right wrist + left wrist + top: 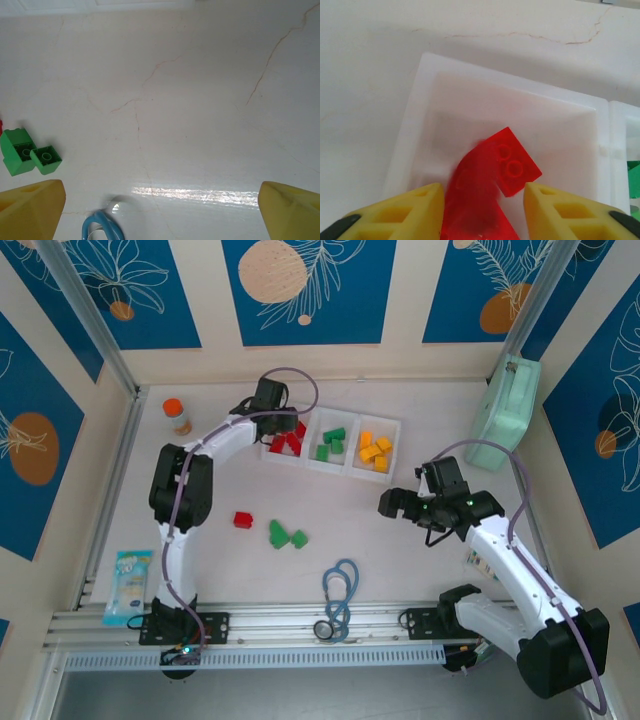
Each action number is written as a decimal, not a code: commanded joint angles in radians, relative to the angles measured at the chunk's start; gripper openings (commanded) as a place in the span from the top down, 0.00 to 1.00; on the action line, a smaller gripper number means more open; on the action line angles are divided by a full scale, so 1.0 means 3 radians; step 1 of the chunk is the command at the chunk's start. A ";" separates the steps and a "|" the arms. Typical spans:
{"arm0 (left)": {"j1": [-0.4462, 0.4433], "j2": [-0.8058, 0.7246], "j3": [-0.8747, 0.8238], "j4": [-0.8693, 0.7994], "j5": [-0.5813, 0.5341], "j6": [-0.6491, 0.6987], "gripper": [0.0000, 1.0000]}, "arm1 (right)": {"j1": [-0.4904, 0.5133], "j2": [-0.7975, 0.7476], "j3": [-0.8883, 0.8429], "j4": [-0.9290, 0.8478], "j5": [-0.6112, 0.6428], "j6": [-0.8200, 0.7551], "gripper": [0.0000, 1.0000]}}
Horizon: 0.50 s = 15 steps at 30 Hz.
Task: Sort the legos into containers by color
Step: Place the lego in the container.
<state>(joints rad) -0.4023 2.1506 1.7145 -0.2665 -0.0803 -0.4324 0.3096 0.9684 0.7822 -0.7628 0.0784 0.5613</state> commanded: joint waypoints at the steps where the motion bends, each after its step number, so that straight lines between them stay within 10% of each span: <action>1: -0.0024 0.0060 0.0137 0.0050 -0.0078 -0.0046 0.45 | -0.0022 -0.0070 -0.0045 -0.0099 -0.0069 0.0002 0.01; 15: -0.0050 -0.0922 -0.0693 0.0025 -0.0205 0.0191 0.20 | -0.0023 -0.0015 0.0026 -0.0037 -0.0133 0.0014 0.01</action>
<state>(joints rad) -0.4107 1.9747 1.5452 -0.2508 -0.1131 -0.4133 0.3061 0.9585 0.7769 -0.7734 0.0708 0.5617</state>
